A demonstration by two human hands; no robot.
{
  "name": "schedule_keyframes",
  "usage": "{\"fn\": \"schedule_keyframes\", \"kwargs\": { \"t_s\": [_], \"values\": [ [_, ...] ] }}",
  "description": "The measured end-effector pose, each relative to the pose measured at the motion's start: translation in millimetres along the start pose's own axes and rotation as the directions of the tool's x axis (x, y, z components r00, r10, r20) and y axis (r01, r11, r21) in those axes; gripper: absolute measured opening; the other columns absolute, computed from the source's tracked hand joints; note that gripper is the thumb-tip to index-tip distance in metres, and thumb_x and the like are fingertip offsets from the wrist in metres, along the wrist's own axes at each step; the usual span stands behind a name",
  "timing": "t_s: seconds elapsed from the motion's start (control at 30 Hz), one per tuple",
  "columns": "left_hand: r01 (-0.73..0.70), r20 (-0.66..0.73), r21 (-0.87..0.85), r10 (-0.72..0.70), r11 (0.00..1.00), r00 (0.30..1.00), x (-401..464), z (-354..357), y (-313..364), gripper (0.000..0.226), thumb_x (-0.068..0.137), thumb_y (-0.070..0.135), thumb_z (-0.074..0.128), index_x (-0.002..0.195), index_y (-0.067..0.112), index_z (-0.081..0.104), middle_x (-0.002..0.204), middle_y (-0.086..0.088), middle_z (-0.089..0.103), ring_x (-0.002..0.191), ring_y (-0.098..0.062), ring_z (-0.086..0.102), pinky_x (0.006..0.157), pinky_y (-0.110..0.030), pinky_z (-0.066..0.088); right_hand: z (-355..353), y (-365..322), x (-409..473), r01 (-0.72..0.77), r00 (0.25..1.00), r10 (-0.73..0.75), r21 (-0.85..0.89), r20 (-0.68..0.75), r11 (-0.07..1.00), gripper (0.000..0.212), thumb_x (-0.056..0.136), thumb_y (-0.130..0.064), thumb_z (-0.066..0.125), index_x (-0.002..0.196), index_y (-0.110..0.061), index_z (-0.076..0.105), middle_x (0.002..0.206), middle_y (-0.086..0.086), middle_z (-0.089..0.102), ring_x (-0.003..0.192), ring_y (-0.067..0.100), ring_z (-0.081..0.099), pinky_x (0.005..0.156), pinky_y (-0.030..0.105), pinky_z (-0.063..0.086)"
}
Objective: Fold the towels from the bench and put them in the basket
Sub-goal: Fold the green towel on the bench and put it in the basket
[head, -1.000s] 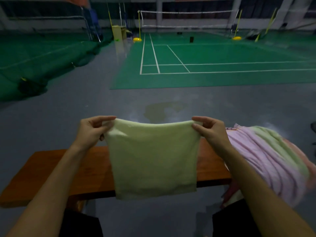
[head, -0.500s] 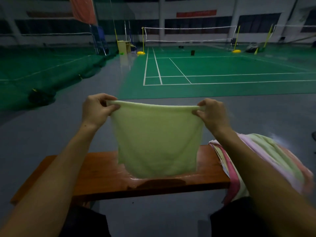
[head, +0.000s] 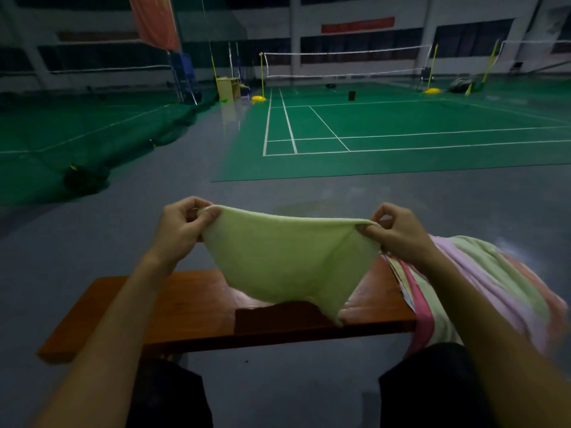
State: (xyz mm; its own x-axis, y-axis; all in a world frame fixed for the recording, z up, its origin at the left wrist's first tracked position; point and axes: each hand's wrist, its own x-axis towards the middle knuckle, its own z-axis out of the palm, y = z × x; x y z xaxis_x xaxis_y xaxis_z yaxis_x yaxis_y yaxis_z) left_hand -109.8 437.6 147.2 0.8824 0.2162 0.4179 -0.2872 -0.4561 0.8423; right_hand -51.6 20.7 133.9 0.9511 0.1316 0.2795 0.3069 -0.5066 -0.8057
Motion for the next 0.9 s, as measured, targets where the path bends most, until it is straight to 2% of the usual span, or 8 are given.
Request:
{"fn": "schedule_keyframes", "kwargs": {
  "t_s": [0.13,0.23,0.4,0.5,0.6,0.73,0.83,0.9],
  "values": [
    [-0.003,0.018,-0.047,0.004,0.999,1.000,-14.8,-8.1,6.5,0.033,0.089,0.043,0.076,0.098,0.011,0.077,0.087,-0.014,0.075,0.075,-0.027,0.070,0.060,-0.044,0.058,-15.8,-3.7,-15.3,0.027,0.999,-0.030,0.062,0.037,0.998,0.029,0.088,-0.030,0.083,0.089,-0.006,0.067,0.070,0.005,0.071,0.055,0.006,0.061,0.048,0.019,0.044],
    [0.019,0.057,-0.074,-0.014,0.997,0.998,-16.9,-13.9,12.7,0.031,0.093,0.042,0.077,0.099,0.011,0.077,0.084,-0.014,0.075,0.071,-0.027,0.070,0.061,-0.044,0.057,-24.4,-4.8,-19.6,0.058,0.998,-0.059,0.046,0.026,0.997,0.032,0.085,-0.035,0.085,0.083,-0.007,0.070,0.070,0.005,0.072,0.057,0.008,0.066,0.049,0.023,0.049],
    [-0.017,0.093,0.152,0.003,0.988,0.996,-4.3,0.8,-6.1,0.018,0.098,0.024,0.070,0.091,0.007,0.072,0.062,0.003,0.065,0.046,-0.006,0.059,0.039,-0.020,0.044,-6.4,16.3,-4.4,0.002,0.999,-0.002,0.003,0.044,1.000,0.042,0.079,-0.044,0.087,0.080,-0.004,0.070,0.073,0.009,0.074,0.059,0.014,0.071,0.050,0.028,0.056],
    [-0.007,0.093,0.271,-0.019,0.963,0.995,6.2,17.0,-41.9,0.020,0.096,0.024,0.073,0.088,0.006,0.074,0.073,-0.007,0.069,0.056,-0.017,0.066,0.042,-0.027,0.049,21.7,47.2,13.0,-0.120,0.986,0.114,0.044,0.119,0.992,0.037,0.084,-0.032,0.087,0.083,-0.001,0.066,0.070,0.009,0.071,0.052,0.013,0.068,0.043,0.032,0.055],
    [0.121,0.069,0.279,-0.145,0.953,0.987,13.1,39.6,-90.3,0.019,0.097,0.023,0.074,0.087,0.007,0.072,0.072,-0.011,0.068,0.050,-0.026,0.066,0.037,-0.031,0.051,58.6,88.2,33.8,-0.307,0.936,0.276,0.121,0.219,0.944,0.030,0.090,-0.023,0.082,0.093,0.001,0.064,0.087,0.017,0.066,0.067,0.023,0.073,0.049,0.037,0.061],
    [0.387,0.001,0.185,-0.394,0.903,0.919,23.2,81.2,-157.2,0.023,0.098,0.017,0.073,0.092,-0.004,0.068,0.085,-0.021,0.066,0.070,-0.033,0.068,0.042,-0.040,0.060,114.5,138.2,67.9,-0.521,0.848,0.484,0.167,0.217,0.837,0.028,0.096,-0.015,0.076,0.107,0.006,0.060,0.099,0.019,0.056,0.081,0.032,0.066,0.052,0.046,0.063],
    [0.489,-0.092,0.104,-0.481,0.866,0.872,39.6,106.5,-206.5,0.022,0.099,0.017,0.073,0.090,-0.002,0.067,0.089,-0.020,0.063,0.082,-0.036,0.069,0.050,-0.049,0.063,155.1,175.4,101.4,-0.551,0.833,0.533,0.125,0.151,0.825,0.015,0.097,-0.011,0.074,0.103,0.000,0.065,0.103,0.018,0.059,0.084,0.033,0.068,0.065,0.056,0.065],
    [0.500,-0.134,0.116,-0.485,0.858,0.864,49.6,119.1,-231.1,0.021,0.100,0.019,0.071,0.090,0.001,0.066,0.090,-0.017,0.064,0.086,-0.037,0.071,0.054,-0.046,0.064,177.9,196.0,120.9,-0.551,0.834,0.542,0.114,0.102,0.827,0.007,0.098,-0.010,0.070,0.100,-0.004,0.066,0.107,0.018,0.060,0.087,0.033,0.070,0.064,0.052,0.065]
  ]
}}
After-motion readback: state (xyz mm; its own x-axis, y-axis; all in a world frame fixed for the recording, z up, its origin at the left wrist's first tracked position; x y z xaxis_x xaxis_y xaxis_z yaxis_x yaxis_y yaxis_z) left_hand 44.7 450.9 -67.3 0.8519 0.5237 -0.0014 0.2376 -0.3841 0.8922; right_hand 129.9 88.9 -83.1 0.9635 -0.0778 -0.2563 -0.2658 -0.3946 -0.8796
